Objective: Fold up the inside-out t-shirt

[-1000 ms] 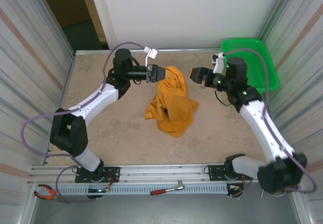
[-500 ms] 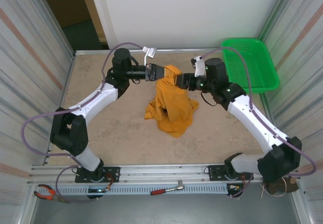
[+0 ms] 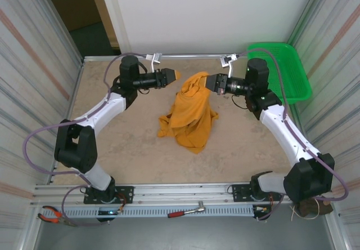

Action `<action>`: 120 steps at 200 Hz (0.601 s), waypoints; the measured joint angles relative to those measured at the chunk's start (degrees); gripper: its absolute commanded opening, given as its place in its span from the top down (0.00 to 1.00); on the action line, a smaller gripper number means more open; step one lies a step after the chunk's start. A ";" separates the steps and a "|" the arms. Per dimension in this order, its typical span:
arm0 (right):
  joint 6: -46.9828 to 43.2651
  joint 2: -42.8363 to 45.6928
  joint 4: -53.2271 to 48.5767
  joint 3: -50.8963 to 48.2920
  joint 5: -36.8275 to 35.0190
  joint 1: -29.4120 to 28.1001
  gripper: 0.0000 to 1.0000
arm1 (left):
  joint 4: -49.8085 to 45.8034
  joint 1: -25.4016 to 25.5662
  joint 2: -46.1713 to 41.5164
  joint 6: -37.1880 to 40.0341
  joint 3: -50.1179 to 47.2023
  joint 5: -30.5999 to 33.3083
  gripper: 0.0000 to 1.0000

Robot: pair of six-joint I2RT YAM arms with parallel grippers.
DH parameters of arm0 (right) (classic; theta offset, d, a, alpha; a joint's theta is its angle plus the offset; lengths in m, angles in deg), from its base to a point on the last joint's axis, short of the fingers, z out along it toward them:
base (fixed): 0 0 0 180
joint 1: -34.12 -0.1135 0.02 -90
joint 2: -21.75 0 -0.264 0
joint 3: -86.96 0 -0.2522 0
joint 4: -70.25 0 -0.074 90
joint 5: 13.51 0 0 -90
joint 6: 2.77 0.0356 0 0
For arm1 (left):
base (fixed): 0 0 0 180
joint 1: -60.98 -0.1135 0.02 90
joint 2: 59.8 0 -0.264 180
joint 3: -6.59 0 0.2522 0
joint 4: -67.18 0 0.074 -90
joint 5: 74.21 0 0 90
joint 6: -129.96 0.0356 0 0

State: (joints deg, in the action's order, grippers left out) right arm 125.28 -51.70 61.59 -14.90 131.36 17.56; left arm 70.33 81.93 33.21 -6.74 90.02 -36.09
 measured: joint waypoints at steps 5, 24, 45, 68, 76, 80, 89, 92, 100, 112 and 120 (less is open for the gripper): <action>0.81 0.00 1.33 0.00 0.90 -0.04 1.00 | -0.94 0.02 -0.07 0.66 -0.09 0.83 0.46; 3.52 -0.02 4.94 -0.04 2.73 -0.04 1.00 | -4.55 0.07 -1.79 3.37 -1.60 4.37 0.45; 5.05 -0.26 6.78 -0.15 3.08 0.00 1.00 | -7.21 0.44 -7.37 6.27 -5.62 9.79 0.45; 5.46 -0.79 6.86 -0.50 2.25 -0.02 1.00 | -8.74 2.58 -16.26 10.25 -9.22 17.53 0.45; 5.49 -0.90 6.82 -0.87 1.95 0.00 1.00 | -9.07 4.11 -19.02 11.91 -9.53 19.74 0.46; 5.51 -0.94 6.75 -1.03 1.77 0.00 1.00 | -9.03 5.03 -20.20 12.68 -9.53 20.85 0.47; 5.51 -1.09 6.56 -1.33 1.44 0.00 1.00 | -8.85 7.30 -22.32 14.75 -9.38 22.67 0.49; 5.51 -1.11 6.47 -1.42 1.33 0.00 1.00 | -8.85 8.00 -22.80 15.43 -9.29 23.12 0.49; 5.51 -1.22 6.32 -1.64 0.87 0.04 1.00 | -8.98 9.86 -23.67 17.20 -8.72 24.15 0.50; 5.51 -1.33 5.97 -1.73 0.39 0.04 1.00 | -9.49 12.55 -23.32 19.80 -7.06 25.07 0.50; 5.51 -1.33 5.86 -1.73 0.17 0.04 1.00 | -9.70 13.84 -22.47 21.22 -5.92 25.44 0.50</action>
State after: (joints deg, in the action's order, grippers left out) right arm 130.78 -53.04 67.45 -16.63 131.54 17.61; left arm 60.62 95.77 10.74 14.49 84.09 -10.65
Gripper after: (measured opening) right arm 0.058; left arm 0.499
